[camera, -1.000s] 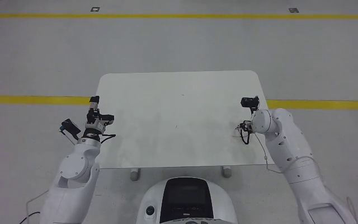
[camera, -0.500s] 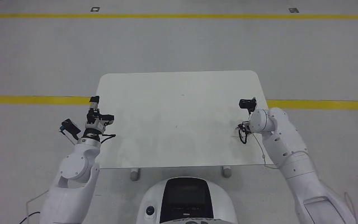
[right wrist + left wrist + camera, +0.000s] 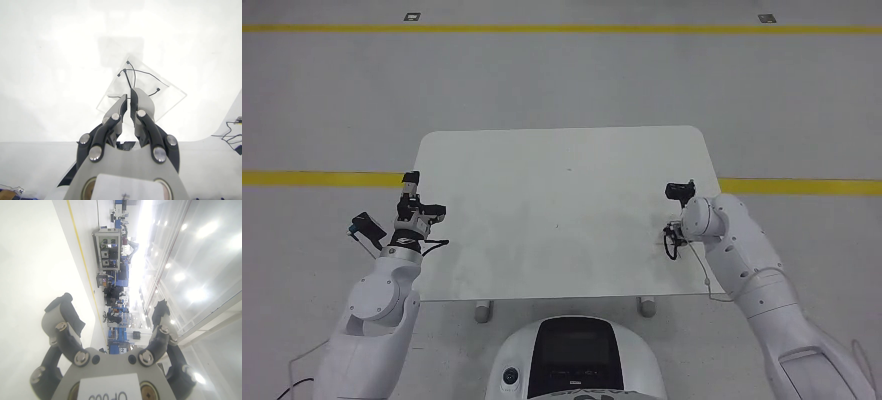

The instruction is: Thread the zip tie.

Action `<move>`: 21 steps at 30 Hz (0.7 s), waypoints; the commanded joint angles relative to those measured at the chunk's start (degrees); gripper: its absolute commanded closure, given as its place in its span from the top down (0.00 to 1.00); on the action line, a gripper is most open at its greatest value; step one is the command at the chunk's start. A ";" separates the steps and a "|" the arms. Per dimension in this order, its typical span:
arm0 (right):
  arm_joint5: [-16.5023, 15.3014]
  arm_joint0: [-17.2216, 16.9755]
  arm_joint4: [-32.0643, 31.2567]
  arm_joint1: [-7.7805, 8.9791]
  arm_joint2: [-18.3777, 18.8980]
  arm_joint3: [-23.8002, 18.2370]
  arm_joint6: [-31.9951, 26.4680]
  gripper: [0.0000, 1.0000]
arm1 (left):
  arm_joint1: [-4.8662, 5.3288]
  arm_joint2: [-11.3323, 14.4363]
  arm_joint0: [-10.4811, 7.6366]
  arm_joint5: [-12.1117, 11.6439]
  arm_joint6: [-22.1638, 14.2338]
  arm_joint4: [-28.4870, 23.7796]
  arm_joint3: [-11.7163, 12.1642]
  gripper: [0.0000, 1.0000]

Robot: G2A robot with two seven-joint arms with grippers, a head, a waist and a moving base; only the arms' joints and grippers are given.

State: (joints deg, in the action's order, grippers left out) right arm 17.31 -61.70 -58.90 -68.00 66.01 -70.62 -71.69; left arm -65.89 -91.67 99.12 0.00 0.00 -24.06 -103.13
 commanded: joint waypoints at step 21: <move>2.17 1.67 -1.45 -1.08 -1.45 4.00 0.56 0.13 | 0.00 0.00 0.00 0.00 0.00 0.00 0.00 1.00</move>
State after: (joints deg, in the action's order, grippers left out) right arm 19.49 -60.11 -60.29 -69.00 64.57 -66.81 -71.16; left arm -65.89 -91.67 99.12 0.00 0.00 -24.06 -103.13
